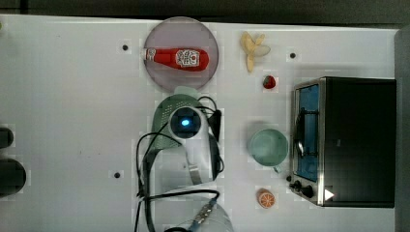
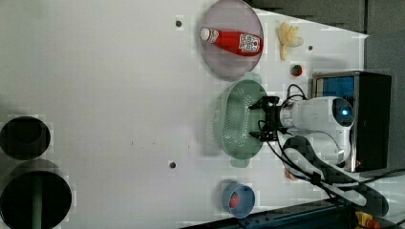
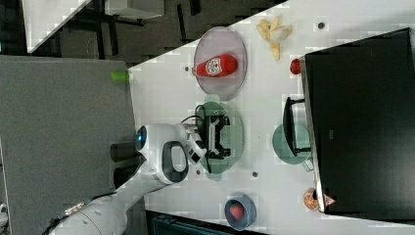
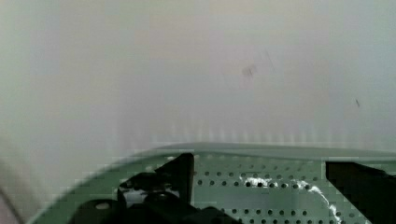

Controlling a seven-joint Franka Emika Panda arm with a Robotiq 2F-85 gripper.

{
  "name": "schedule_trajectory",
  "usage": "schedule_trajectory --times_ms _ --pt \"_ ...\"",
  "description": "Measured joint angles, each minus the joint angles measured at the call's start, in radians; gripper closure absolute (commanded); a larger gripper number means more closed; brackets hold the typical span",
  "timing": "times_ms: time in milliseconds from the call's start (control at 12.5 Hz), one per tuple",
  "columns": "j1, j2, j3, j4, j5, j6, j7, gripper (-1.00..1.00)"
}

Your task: Drag strainer left to right.

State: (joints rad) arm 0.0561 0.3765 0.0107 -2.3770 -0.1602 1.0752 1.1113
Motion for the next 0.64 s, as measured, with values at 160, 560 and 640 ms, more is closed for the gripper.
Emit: schedule_trajectory --times_ms 160,560,640 --pt "0.008 -0.006 -0.064 -0.018 -0.002 -0.007 -0.063 -1.0" --pt "-0.005 0.007 -0.174 -0.027 -0.009 0.039 -0.153 -1.0" --pt "-0.012 0.005 -0.182 -0.027 -0.009 0.04 -0.166 -1.0"
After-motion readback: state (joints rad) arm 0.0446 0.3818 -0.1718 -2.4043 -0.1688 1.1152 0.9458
